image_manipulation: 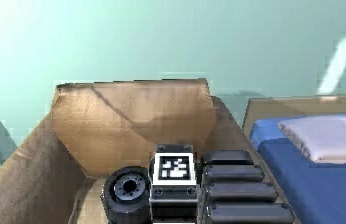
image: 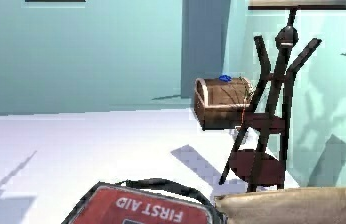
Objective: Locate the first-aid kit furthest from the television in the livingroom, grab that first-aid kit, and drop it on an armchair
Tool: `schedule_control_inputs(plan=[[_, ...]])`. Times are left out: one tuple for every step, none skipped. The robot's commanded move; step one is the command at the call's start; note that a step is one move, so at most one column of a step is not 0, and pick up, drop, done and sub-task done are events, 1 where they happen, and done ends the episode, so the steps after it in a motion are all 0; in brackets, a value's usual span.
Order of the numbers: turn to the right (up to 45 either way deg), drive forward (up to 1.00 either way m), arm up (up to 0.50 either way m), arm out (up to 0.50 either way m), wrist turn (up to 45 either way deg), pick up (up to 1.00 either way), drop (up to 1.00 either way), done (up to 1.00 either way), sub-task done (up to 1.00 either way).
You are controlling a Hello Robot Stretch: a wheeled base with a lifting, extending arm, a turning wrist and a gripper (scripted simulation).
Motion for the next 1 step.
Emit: schedule_control_inputs(plan=[[0.0,0.1,0.0,0.0,0.0,0.0,0.0,0.0,0.0]])
